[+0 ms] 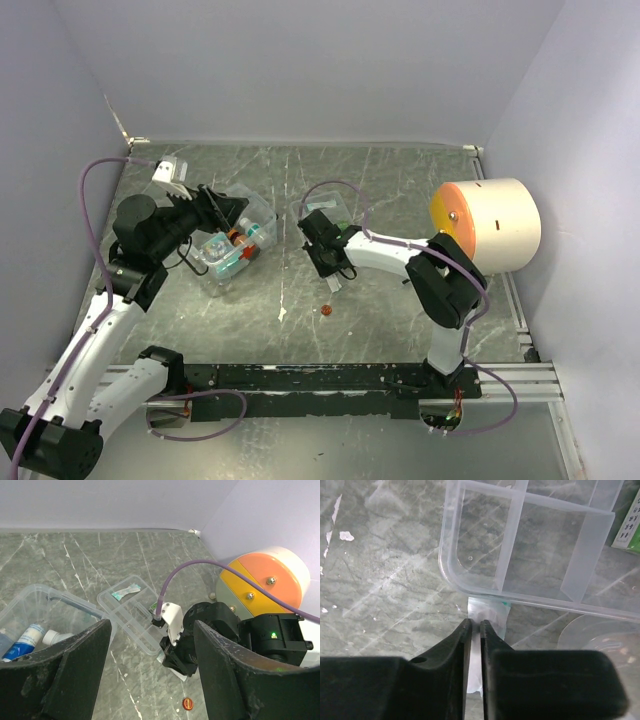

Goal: Organize the medicine kit

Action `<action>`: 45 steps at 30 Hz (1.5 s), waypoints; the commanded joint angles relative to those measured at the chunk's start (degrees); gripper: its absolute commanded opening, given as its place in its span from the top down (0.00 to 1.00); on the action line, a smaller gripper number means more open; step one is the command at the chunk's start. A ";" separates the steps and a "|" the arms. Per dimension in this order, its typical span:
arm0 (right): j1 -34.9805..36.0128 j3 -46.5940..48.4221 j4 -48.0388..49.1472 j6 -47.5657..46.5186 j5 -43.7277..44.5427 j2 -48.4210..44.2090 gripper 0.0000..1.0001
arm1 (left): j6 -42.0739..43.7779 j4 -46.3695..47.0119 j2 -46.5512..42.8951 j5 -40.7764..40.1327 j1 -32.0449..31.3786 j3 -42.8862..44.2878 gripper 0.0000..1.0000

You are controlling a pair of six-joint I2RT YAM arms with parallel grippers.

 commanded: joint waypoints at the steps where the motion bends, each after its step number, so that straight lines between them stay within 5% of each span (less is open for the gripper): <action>1: -0.19 -0.38 0.10 1.74 0.06 1.37 0.93 | 0.13 1.91 -0.42 0.70 0.67 -0.19 0.23; 4: -0.23 -1.20 1.08 3.35 0.62 -0.12 1.00 | 0.11 1.90 -0.52 0.70 0.67 -0.16 0.23; 21: -1.19 -5.17 15.72 21.11 9.20 -17.42 1.00 | 0.30 1.66 -1.17 0.38 0.73 -0.09 0.22; 31: -9.06 1.82 27.58 41.04 18.86 -9.52 1.00 | 3.26 -0.34 -2.27 -0.37 0.77 0.96 0.22; 45: -9.75 16.65 21.06 55.45 31.52 7.66 1.00 | 4.62 -0.61 -2.27 1.03 0.78 1.21 0.21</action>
